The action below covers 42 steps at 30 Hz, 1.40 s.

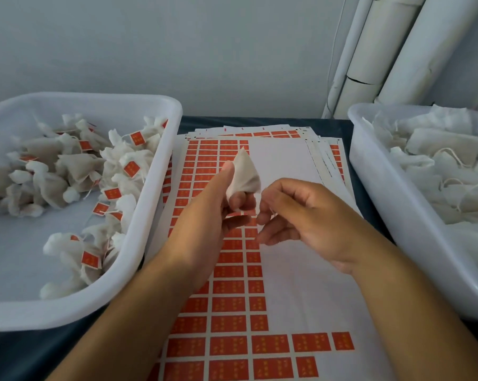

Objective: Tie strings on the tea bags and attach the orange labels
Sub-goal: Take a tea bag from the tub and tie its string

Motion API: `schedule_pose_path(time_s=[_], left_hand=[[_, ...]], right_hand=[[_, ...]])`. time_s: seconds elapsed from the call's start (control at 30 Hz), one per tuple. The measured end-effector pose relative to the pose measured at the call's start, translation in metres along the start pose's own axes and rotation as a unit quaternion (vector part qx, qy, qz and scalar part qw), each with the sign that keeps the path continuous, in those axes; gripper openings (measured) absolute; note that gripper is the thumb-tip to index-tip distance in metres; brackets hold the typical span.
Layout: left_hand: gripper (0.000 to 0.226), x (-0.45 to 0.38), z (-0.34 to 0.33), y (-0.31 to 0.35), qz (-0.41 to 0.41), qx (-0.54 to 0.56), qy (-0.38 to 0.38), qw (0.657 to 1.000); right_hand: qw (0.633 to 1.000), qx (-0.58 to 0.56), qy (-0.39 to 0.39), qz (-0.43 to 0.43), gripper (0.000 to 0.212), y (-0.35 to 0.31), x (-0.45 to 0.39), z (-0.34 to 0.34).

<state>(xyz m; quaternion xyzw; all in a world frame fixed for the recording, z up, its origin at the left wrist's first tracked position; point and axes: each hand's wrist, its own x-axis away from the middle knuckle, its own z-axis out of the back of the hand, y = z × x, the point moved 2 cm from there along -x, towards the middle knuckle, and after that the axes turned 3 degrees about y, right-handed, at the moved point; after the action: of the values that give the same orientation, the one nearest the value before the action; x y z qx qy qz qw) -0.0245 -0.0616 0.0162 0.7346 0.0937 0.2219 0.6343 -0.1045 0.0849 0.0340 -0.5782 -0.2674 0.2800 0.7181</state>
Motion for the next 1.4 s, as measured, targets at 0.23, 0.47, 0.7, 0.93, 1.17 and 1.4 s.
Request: schedule_pose_path(time_s=[0.23, 0.47, 0.7, 0.93, 1.17, 1.4], left_hand=[[0.054, 0.008, -0.005, 0.007, -0.019, -0.22, 0.005, 0.975], [0.045, 0.007, -0.005, 0.002, -0.107, -0.336, -0.075, 0.933], [0.038, 0.006, -0.013, -0.009, -0.221, -0.464, -0.078, 0.854], [0.053, 0.007, -0.013, -0.009, -0.206, -0.373, -0.101, 0.899], [0.047, 0.006, -0.01, -0.006, -0.148, -0.295, -0.083, 0.94], [0.056, 0.004, -0.008, -0.005, -0.065, -0.283, -0.024, 0.957]], right_hand=[[0.984, -0.169, 0.056, -0.02, 0.029, -0.002, 0.0, 0.013], [0.994, 0.02, 0.074, 0.079, 0.027, -0.006, 0.003, 0.013], [0.975, 0.158, 0.062, 0.146, 0.021, -0.007, 0.004, 0.007], [0.973, 0.169, 0.079, 0.137, 0.023, -0.004, 0.002, 0.01], [0.979, 0.171, 0.04, 0.108, 0.024, -0.002, 0.003, 0.009], [0.975, 0.185, 0.026, 0.119, 0.017, -0.001, 0.004, 0.009]])
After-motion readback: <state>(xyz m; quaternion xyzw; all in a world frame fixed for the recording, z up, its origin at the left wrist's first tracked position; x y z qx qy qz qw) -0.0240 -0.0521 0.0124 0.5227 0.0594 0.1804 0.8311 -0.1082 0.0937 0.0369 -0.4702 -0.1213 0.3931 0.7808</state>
